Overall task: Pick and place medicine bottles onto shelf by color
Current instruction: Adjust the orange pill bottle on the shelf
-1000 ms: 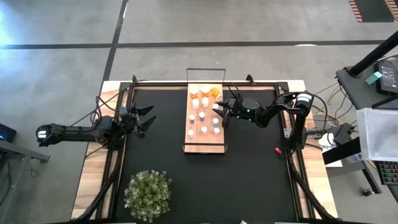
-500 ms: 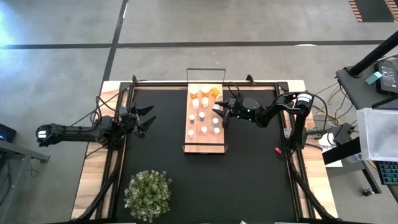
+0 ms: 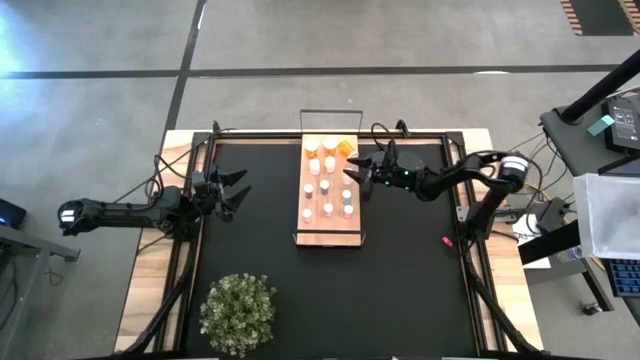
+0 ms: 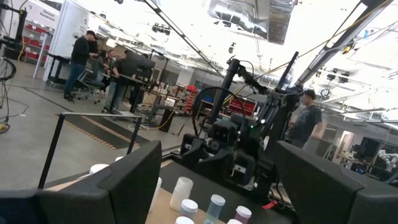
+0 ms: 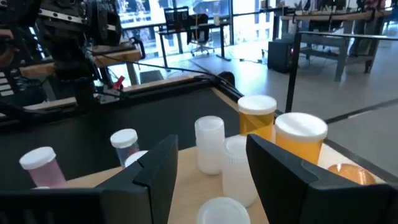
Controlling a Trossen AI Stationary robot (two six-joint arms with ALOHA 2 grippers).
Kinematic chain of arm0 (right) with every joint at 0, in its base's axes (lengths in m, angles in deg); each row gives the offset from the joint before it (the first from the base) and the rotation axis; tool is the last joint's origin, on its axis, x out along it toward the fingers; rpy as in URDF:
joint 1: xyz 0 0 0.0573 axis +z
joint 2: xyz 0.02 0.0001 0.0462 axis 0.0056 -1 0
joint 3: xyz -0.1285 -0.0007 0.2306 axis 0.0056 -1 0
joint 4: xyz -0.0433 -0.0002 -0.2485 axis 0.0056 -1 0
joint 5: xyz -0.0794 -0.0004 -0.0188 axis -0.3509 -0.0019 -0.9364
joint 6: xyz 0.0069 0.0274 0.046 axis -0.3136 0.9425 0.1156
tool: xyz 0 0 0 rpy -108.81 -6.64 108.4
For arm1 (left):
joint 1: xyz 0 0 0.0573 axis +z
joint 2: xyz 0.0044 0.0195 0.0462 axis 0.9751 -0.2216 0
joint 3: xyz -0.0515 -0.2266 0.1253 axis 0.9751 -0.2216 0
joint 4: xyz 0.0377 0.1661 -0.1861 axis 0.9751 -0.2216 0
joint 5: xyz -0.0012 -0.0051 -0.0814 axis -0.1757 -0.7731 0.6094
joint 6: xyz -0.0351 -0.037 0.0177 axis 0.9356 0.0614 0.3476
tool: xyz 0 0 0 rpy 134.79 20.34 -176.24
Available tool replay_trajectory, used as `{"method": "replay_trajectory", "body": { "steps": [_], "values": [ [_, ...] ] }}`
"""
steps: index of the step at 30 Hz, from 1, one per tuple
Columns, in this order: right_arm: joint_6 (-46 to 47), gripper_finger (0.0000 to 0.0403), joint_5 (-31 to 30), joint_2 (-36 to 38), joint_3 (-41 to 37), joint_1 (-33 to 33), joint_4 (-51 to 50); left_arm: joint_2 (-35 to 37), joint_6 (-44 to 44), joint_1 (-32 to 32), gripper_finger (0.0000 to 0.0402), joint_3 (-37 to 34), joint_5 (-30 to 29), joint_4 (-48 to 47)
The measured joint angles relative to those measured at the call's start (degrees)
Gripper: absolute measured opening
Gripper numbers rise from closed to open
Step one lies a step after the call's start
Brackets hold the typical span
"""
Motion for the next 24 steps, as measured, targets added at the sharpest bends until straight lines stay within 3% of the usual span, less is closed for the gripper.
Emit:
{"method": "replay_trajectory", "body": {
  "steps": [6, 13, 18, 24],
  "values": [
    [0.0, 0.0182, -0.58, 9.16, 0.0, -0.18, -8.41, 0.0, -0.02, 0.0, 0.0295, 0.0, 0.01, 0.0],
    [9.92, 0.0182, -10.96, 20.53, 0.1, -0.98, -18.15, 0.0, -0.01, 0.01, 0.0295, 0.0, 0.01, 0.0],
    [20.05, 0.0182, -14.01, 25.06, 5.21, -3.63, -42.71, 0.0, 0.0, 0.01, 0.0295, 0.0, 0.0, -0.02],
    [24.03, 0.0182, -13.46, 24.14, 18.84, -5.29, -72.52, 0.0, 0.0, 0.01, 0.0295, 0.0, 0.0, 0.0]
  ]
}}
